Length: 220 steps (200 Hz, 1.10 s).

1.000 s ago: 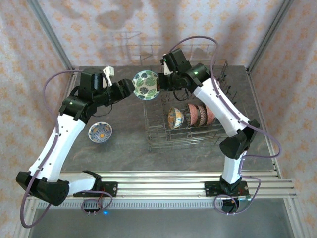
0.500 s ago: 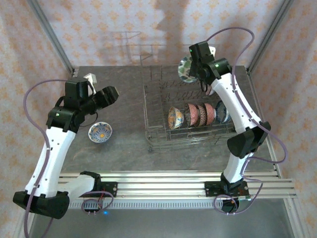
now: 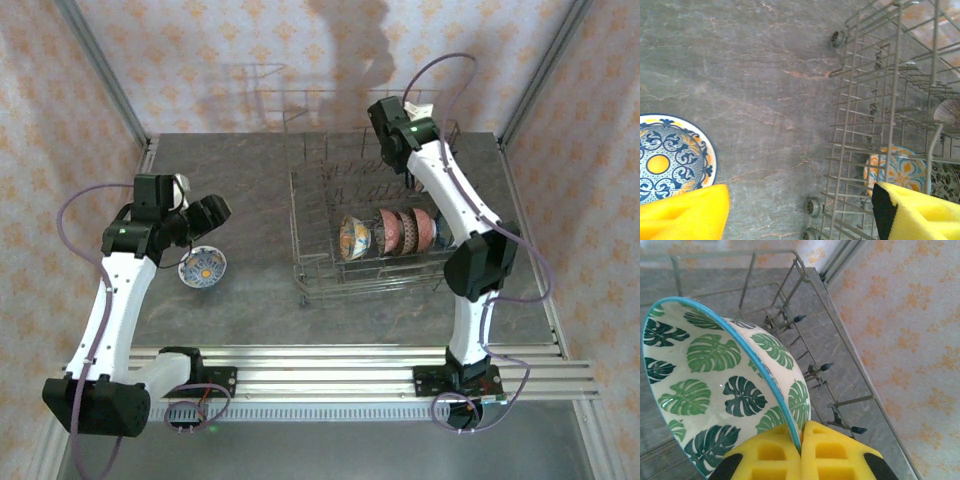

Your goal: Load the bowls into the dish rack

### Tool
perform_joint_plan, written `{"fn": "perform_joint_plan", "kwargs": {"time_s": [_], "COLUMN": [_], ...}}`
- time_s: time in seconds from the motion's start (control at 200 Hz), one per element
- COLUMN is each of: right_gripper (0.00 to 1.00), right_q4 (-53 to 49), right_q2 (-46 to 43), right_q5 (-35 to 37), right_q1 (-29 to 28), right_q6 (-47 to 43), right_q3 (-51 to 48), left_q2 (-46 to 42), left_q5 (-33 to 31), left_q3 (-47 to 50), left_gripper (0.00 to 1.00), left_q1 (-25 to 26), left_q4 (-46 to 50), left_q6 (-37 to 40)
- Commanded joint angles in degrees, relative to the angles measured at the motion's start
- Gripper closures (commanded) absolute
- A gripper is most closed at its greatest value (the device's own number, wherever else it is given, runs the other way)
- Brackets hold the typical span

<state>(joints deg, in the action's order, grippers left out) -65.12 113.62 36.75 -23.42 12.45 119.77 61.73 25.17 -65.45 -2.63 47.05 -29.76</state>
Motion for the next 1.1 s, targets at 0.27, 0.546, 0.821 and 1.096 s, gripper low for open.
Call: {"fn": "perform_joint_plan", "kwargs": {"time_s": [0.27,0.546,0.821,1.096], "right_gripper": [1.0,1.0,1.0,1.0], "right_q4": [-1.5,-1.72,-3.8,-7.47], "right_q2": [6.44,9.61,14.15,19.63], "right_q5": [6.71,7.49,9.77,11.3], "right_q1": [0.05,-1.33,-3.04,-4.61], "right_q6": [0.71,-0.95,-2.09,-3.03], "right_q3": [3.65,5.45,10.03,16.1], "left_q2": [-1.87,-2.58,-3.37,-4.25], "left_q5": [3.75,3.92,3.86,2.65], "left_q3": [3.33,4.63,5.2,5.39], "left_gripper": [0.24,0.24,0.24,0.23], "left_q1": [-5.44,-6.66,-7.34,-7.65], "left_q4": [2.35,2.96,3.67,5.87], "left_q6": [2.51,3.03,3.03,3.04]}}
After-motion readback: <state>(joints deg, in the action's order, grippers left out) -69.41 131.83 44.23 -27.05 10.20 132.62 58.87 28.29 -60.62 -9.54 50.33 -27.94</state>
